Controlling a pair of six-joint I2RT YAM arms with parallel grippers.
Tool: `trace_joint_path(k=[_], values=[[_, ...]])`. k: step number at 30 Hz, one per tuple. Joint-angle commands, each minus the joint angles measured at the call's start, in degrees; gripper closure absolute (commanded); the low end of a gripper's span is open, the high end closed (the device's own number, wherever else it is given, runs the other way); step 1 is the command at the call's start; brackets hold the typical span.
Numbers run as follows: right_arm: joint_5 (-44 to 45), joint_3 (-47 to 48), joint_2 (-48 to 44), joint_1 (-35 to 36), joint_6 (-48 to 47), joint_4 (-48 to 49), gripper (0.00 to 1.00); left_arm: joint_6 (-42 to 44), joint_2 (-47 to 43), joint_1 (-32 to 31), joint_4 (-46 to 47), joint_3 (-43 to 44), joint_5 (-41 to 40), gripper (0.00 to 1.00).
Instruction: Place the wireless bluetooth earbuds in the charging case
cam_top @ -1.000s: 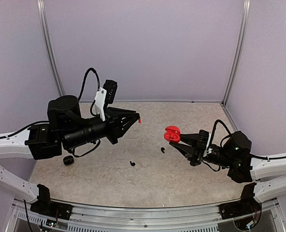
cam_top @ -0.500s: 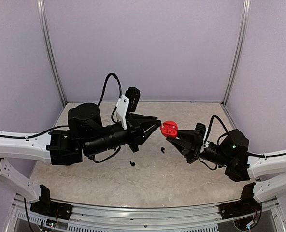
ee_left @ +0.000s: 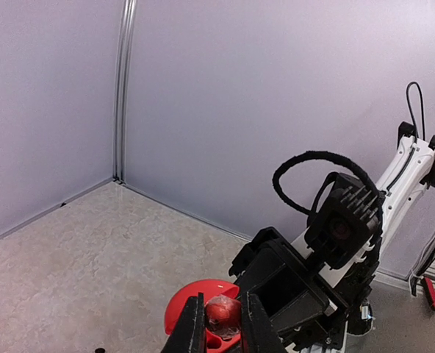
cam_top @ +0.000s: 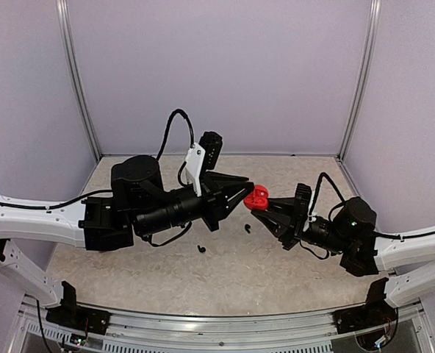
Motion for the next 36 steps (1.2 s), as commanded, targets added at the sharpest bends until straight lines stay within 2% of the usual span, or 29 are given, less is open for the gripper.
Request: trace_joint_path(k=[1,29,36], values=[[-0.5,1.9,0.0,0.6,2.0,2.1,0.98,1.0,1.2,-0.5,1.4,2.0,1.2,0.9],[0.4,2.0,-2.0,0.6,4.6,1.1,0.98,3.0,2.1,-0.5,-2.3,1.7,-1.0,0.9],[6.5,3.3,-2.0,0.5,6.0,-1.7,1.0,4.8,2.5,-1.0,-4.1,2.2,-3.4,0.9]])
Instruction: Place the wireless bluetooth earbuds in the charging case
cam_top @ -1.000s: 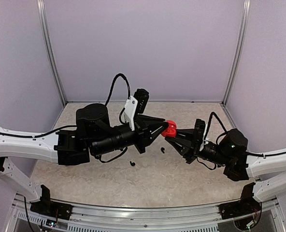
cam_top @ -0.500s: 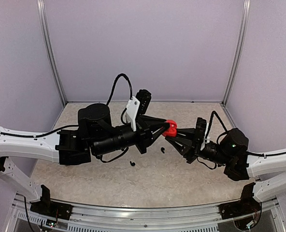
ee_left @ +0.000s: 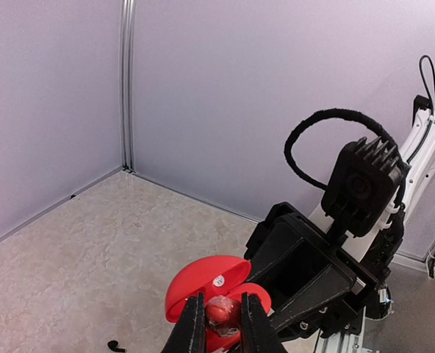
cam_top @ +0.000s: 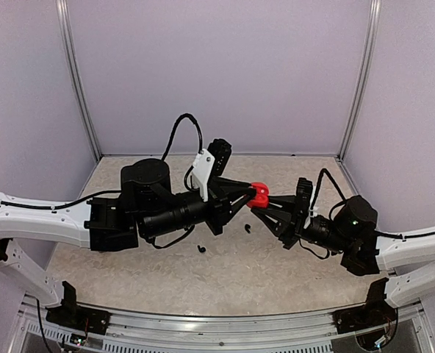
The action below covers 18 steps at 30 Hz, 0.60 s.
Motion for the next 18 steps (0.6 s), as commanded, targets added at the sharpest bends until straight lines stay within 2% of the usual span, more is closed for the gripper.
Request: trace_joint_path(k=[1,11,18], values=[[5.8,2.5,-1.2,0.4,1.7,-0.7,1.0,2.4,0.8,-1.1,-2.4,1.7,-3.1,0.9],[4.6,2.1,-0.9,0.4,1.5,1.4,1.0,2.9,3.6,-2.0,-5.4,4.4,-5.7,0.89],[6.1,1.2,-1.0,0.4,1.1,1.5,1.0,3.2,3.4,-2.6,-7.4,6.1,-3.9,0.78]])
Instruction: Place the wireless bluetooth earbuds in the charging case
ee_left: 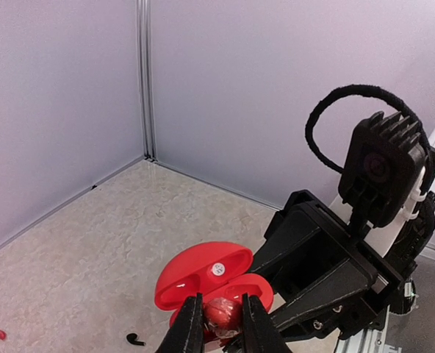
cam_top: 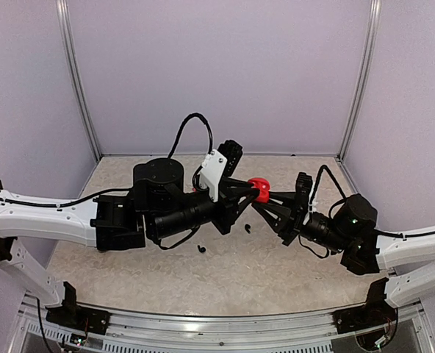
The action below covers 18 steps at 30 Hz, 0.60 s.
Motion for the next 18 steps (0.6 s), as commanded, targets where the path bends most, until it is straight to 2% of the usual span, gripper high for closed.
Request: trace_joint_path(k=[1,7,10,18], values=[[2.1,0.0,-1.0,0.1,0.0,3.1,1.0,1.9,0.2,-1.7,-2.9,2.2,3.1,0.75],[1.8,-1.2,-1.8,0.0,0.2,3.0,1.0,6.6,-2.1,-3.3,-4.6,2.0,6.2,0.54],[0.9,-1.9,-2.5,-0.1,0.2,2.6,1.0,7.0,-3.7,-3.3,-4.7,1.3,4.8,0.45],[-8.6,-2.3,-5.5,-0.5,0.2,-2.6,1.0,12.3,-10.4,-2.6,-5.7,-3.1,5.5,0.44]])
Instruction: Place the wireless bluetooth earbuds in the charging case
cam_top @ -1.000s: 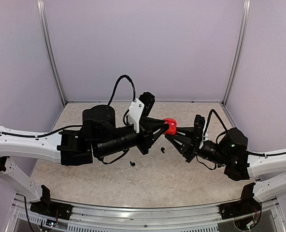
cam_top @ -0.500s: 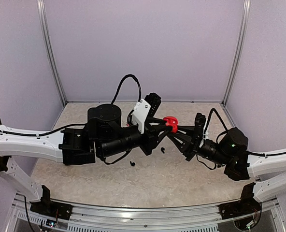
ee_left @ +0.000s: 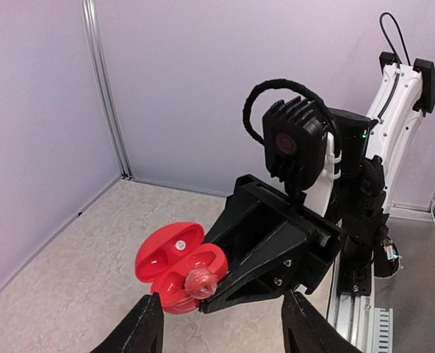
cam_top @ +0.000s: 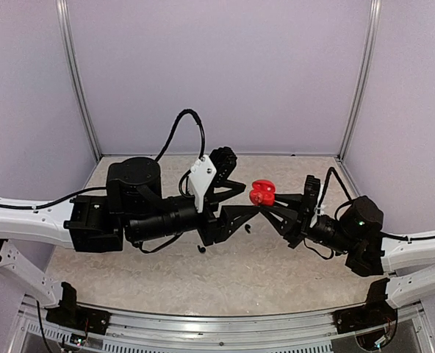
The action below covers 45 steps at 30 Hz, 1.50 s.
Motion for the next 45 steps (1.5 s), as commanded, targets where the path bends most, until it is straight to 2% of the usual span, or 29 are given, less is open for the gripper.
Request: trace_joint_path(k=[1,6,9,12,17,26,45], values=[[-7.8,-0.4,-2.6,-0.5,0.3,-3.3,1.0,5.1,-5.4,0.7,-1.8,-2.5,1.0,0.42],[-16.7,0.8,-2.6,-0.6,0.9,-6.8,1.0,10.8,-9.1,1.1,-5.5,-3.3,5.2,0.27],[-21.1,1.7,-1.8,-0.7,1.0,-7.8,1.0,12.0,-8.8,1.2,-8.4,-1.6,7.2,0.26],[-24.0,2.3,-0.8,-0.7,3.3,-7.6,1.0,12.4,-6.9,1.1,-12.9,0.5,9.1,0.26],[-27.6,3.7,1.0,-0.7,3.8,-7.8,1.0,12.6,-4.5,1.2,-14.9,1.6,11.8,0.27],[-28.8,4.7,2.2,-0.8,4.0,-7.9,1.0,9.9,-2.8,1.3,-11.7,1.2,10.8,0.28],[-29.0,5.3,2.6,-0.7,3.4,-8.2,1.0,5.9,-0.2,3.2,-7.4,0.3,8.8,0.38]])
